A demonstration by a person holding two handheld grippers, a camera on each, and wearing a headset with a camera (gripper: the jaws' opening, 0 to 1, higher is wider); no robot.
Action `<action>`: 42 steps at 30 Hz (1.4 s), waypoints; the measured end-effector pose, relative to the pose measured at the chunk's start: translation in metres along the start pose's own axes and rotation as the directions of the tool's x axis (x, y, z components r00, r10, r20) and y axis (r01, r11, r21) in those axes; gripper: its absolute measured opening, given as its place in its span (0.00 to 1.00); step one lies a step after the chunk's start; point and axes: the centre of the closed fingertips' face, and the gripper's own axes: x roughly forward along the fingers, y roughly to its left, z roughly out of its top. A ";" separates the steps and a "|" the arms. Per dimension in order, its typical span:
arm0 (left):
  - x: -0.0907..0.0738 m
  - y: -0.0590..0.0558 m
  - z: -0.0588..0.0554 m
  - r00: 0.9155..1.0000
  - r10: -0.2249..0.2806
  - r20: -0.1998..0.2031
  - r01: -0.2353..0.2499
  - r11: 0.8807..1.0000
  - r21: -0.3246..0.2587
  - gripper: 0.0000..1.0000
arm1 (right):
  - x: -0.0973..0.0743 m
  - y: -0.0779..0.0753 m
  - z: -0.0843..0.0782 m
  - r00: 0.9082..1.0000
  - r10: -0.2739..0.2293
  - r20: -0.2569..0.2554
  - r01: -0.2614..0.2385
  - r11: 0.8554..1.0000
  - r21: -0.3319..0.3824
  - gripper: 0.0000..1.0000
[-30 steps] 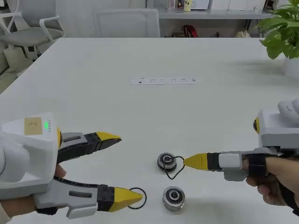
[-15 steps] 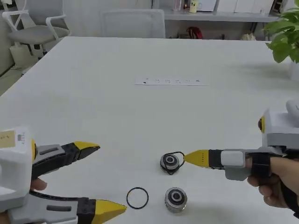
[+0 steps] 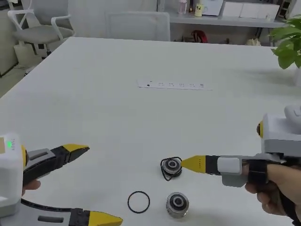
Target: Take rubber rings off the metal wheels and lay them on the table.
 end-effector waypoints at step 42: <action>0.007 -0.009 -0.007 0.999 -0.047 -0.008 0.047 0.999 -0.026 0.99 | 0.053 -0.041 -0.036 0.936 -0.331 -0.117 0.226 0.824 -0.520 0.00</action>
